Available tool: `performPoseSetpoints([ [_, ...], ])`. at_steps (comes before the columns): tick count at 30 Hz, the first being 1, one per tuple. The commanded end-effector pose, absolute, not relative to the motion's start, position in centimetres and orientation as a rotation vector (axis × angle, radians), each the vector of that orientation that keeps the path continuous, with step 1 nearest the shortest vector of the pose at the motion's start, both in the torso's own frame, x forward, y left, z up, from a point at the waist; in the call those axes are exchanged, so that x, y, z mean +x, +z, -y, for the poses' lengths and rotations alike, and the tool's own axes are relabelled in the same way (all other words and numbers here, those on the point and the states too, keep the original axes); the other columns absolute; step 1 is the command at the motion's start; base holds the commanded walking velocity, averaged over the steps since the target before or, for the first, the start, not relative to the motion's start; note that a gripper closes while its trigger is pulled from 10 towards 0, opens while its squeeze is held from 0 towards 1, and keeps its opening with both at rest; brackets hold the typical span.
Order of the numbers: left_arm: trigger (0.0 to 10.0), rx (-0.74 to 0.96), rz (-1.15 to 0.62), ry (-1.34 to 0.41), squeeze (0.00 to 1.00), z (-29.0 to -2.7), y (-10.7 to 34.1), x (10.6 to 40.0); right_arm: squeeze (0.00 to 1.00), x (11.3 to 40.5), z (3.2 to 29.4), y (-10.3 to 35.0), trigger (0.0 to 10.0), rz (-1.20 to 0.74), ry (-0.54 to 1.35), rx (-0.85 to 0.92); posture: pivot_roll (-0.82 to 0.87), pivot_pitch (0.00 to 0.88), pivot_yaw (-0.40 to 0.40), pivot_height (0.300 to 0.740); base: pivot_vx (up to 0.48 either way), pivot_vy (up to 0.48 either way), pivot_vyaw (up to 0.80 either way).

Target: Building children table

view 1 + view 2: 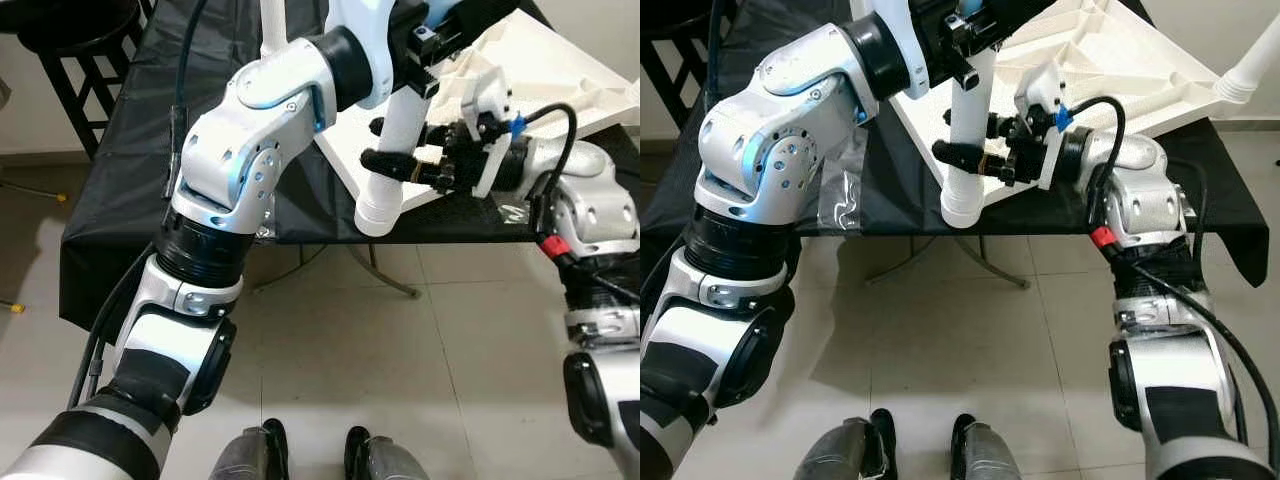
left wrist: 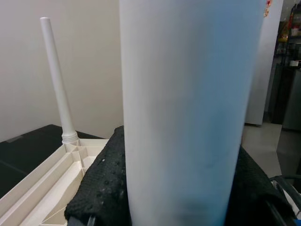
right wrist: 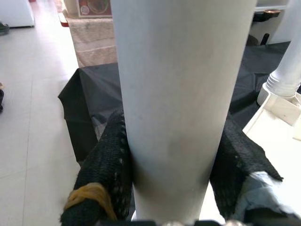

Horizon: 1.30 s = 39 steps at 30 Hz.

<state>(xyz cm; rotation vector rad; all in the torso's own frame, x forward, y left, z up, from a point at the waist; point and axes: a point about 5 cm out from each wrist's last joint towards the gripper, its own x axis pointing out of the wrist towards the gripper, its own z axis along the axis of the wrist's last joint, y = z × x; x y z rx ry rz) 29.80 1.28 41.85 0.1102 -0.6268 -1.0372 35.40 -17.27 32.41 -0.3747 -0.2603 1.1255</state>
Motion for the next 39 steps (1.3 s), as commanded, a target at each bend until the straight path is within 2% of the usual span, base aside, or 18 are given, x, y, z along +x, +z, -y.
performPoseSetpoints([
  [1, 0.0, 0.157, 0.624, -1.121, 0.0, -0.3, 41.6, 28.8, 0.0, 35.3, 17.1, 32.6, 0.0, 0.28, 1.147, -0.388, 0.05, 0.261, 0.005, 0.74, 0.0, 0.0, 0.0],
  [7, 0.0, 0.162, 0.62, -1.136, 0.0, -0.3, 41.6, 28.7, 0.0, 35.4, 17.0, 32.3, 0.0, 0.286, 1.159, -0.386, 0.05, 0.263, 0.007, 0.74, 0.0, 0.0, 0.0],
  [8, 1.0, 0.161, 0.62, -1.143, 0.2, -0.2, 41.6, 28.7, 0.0, 35.6, 16.9, 32.3, 0.0, 0.292, 1.142, -0.378, 0.05, 0.264, 0.009, 0.74, 0.0, 0.0, 0.0],
  [10, 1.0, 0.159, 0.619, -1.147, 0.2, -0.2, 41.6, 28.6, 0.0, 35.7, 16.9, 32.2, 0.0, 0.296, 1.13, -0.374, 0.05, 0.264, 0.009, 0.74, 0.0, 0.0, 0.0],
  [11, 10.0, 0.152, 0.615, -1.15, 1.0, -0.2, 41.5, 28.6, 0.0, 35.8, 16.8, 32.1, 0.0, 0.301, 1.109, -0.361, 0.05, 0.266, 0.009, 0.74, 0.0, 0.0, 0.0],
  [20, 10.0, 0.116, 0.606, -1.118, 1.0, -0.6, 41.6, 29.0, 0.0, 36.0, 16.7, 31.1, 0.0, 0.316, 1.008, -0.276, 0.05, 0.268, 0.011, 0.74, 0.0, 0.0, 0.0],
  [28, 10.0, 0.084, 0.606, -1.098, 1.0, -0.9, 41.8, 29.3, 0.0, 36.6, 16.2, 30.2, 0.0, 0.301, 0.819, -0.219, 0.04, 0.267, 0.005, 0.74, 0.0, 0.0, 0.0],
  [30, 10.0, 0.06, 0.593, -1.093, 1.0, -1.0, 41.8, 29.5, 0.0, 36.5, 15.1, 28.9, 0.0, 0.301, 0.674, -0.142, 0.04, 0.268, 0.007, 0.74, 0.0, 0.0, 0.0],
  [39, 10.0, 0.039, 0.55, -1.053, 1.0, -1.5, 41.4, 30.3, 0.0, 35.5, 12.2, 26.6, 0.0, 0.294, 0.518, -0.024, 0.04, 0.258, 0.004, 0.74, 0.0, 0.0, 0.0],
])
